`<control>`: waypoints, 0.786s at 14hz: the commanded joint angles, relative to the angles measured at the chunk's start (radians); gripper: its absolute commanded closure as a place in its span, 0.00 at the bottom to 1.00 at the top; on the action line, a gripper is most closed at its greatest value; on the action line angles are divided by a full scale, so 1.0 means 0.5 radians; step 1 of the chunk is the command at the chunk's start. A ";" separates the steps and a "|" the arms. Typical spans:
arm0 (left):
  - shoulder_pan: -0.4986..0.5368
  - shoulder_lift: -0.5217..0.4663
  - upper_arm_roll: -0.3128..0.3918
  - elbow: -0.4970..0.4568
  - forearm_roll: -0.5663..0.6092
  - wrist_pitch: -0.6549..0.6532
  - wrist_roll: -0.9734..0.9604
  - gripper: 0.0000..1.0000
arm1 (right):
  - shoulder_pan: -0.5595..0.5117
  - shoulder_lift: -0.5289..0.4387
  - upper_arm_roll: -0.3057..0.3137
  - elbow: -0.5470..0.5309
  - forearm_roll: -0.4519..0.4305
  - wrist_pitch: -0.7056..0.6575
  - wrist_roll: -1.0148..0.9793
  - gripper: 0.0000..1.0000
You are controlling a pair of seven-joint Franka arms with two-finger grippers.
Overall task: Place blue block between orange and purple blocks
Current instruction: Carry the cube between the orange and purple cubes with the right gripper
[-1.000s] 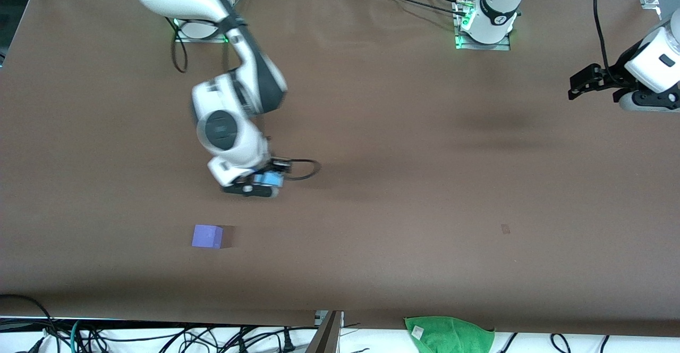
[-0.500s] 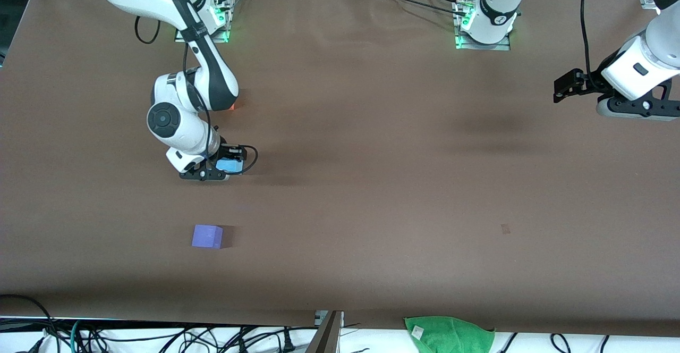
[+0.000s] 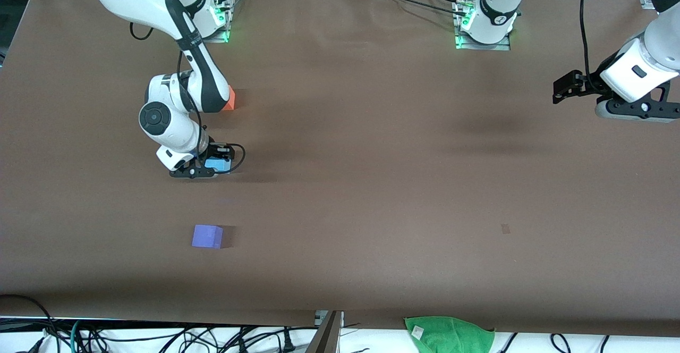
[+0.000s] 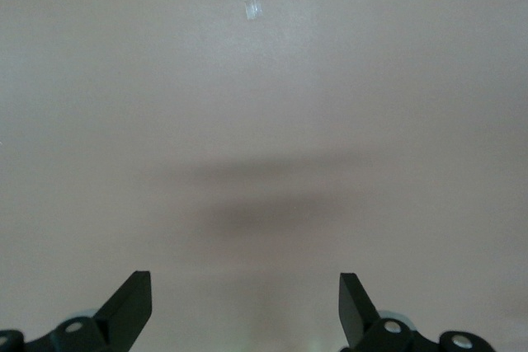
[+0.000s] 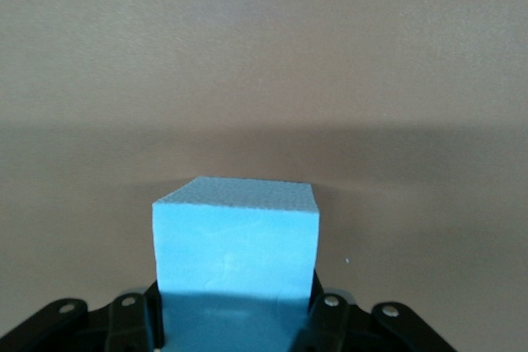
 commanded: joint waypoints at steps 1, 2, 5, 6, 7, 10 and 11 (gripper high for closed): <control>-0.004 0.030 0.000 0.046 -0.015 -0.010 -0.003 0.00 | -0.003 -0.022 0.002 -0.038 0.038 0.055 -0.031 0.07; -0.004 0.030 0.000 0.046 -0.015 -0.010 -0.003 0.00 | -0.003 -0.046 0.002 -0.022 0.038 0.040 -0.030 0.00; -0.004 0.030 0.000 0.046 -0.015 -0.010 -0.003 0.00 | 0.000 -0.184 0.002 0.082 0.029 -0.125 -0.012 0.00; -0.004 0.030 0.000 0.046 -0.015 -0.010 -0.003 0.00 | 0.000 -0.212 -0.001 0.128 0.026 -0.189 -0.012 0.00; -0.004 0.030 0.000 0.046 -0.015 -0.010 -0.003 0.00 | 0.000 -0.234 -0.022 0.189 0.023 -0.266 -0.012 0.00; -0.004 0.030 0.000 0.046 -0.015 -0.010 -0.003 0.00 | 0.000 -0.313 -0.066 0.419 -0.142 -0.600 -0.009 0.00; -0.004 0.030 0.000 0.046 -0.015 -0.010 -0.003 0.00 | 0.006 -0.335 -0.065 0.517 -0.143 -0.777 0.000 0.00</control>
